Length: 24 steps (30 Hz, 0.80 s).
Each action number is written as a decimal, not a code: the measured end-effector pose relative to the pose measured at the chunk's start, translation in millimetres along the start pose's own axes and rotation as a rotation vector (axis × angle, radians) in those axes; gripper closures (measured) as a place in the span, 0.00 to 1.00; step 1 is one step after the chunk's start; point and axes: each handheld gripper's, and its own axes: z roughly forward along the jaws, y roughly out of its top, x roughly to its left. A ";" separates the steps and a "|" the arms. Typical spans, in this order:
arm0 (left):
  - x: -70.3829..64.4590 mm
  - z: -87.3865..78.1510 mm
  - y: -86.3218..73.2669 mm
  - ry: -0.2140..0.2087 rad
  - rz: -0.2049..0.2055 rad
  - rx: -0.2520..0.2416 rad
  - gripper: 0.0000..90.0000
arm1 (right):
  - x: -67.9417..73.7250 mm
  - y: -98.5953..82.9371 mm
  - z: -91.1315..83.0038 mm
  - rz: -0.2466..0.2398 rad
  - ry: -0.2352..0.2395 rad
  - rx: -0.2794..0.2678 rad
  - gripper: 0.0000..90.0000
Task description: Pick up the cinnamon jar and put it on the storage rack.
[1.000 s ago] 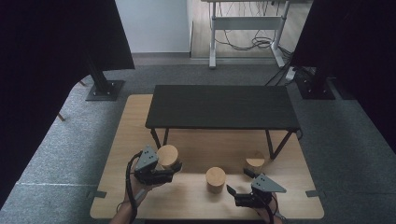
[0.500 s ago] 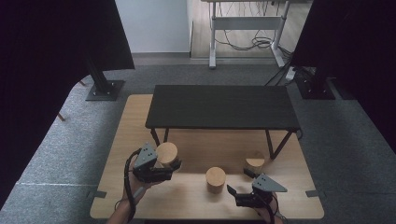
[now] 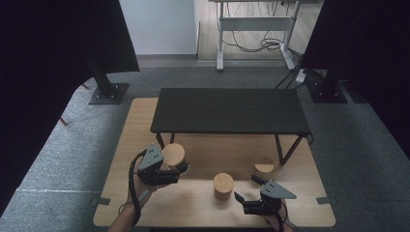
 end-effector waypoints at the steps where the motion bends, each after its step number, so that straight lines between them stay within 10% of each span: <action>1: -0.2 -0.1 1.0 0.001 0.001 -0.003 0.28 | 0.0 -0.1 0.1 -0.001 0.000 0.001 0.08; 24: 0.3 3.8 22.9 0.004 0.039 -0.018 0.28 | 1.0 -0.4 1.1 -0.003 0.008 0.005 0.08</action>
